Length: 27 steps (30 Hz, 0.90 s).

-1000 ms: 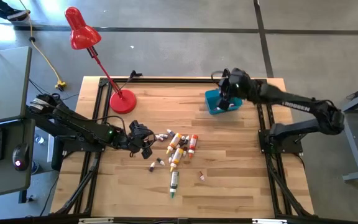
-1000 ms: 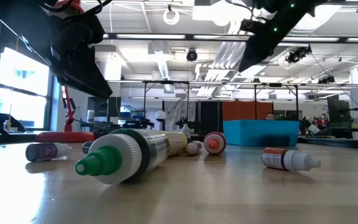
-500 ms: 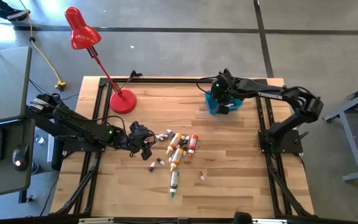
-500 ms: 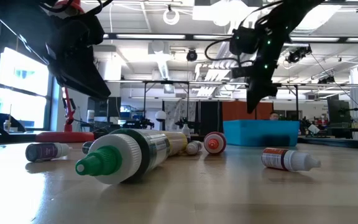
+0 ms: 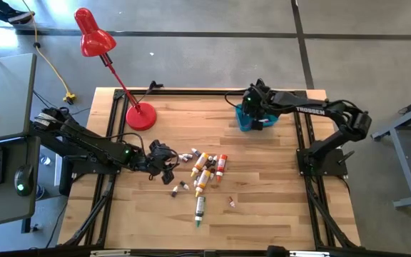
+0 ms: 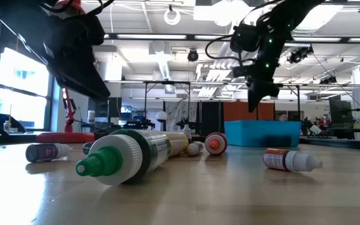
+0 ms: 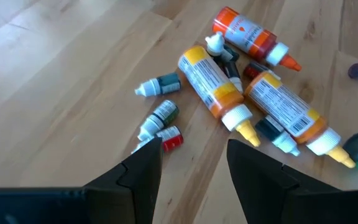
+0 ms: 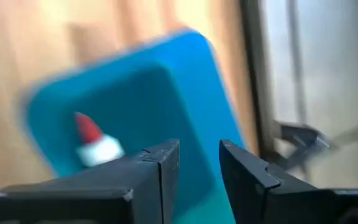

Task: Pick & Place food coloring
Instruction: Put the big red food coloring bottle into the blue bin

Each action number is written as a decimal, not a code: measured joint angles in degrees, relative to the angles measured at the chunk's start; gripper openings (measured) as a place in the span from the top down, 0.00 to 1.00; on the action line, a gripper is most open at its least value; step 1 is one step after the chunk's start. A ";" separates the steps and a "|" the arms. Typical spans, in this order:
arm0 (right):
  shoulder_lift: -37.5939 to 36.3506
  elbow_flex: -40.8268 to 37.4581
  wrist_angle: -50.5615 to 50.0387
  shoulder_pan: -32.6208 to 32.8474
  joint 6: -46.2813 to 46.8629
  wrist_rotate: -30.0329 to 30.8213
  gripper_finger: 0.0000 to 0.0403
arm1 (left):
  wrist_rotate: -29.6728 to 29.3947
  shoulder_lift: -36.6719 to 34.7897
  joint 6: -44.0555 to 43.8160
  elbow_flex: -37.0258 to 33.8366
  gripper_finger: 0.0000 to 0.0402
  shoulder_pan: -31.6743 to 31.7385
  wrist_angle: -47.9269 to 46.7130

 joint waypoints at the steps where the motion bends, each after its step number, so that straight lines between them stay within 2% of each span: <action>1: 0.00 0.00 0.24 -0.01 -0.05 -2.09 0.75 | 0.15 0.00 0.00 0.00 0.56 0.00 0.00; 8: 0.00 0.00 -1.02 -1.75 2.99 -9.65 0.72 | 0.53 0.00 -0.02 0.00 0.56 0.00 0.02; 13: 0.00 -0.33 -2.93 -3.12 2.49 -9.56 0.63 | 1.34 0.00 -0.51 0.00 0.56 0.00 0.02; 19: 0.27 -4.62 -1.42 -3.93 -0.10 -13.10 0.52 | 1.28 0.00 -1.73 0.00 0.56 0.00 0.04; 27: 0.61 -10.91 6.05 -3.08 -4.05 -13.57 0.51 | 1.10 0.00 -1.70 0.00 0.56 0.01 0.04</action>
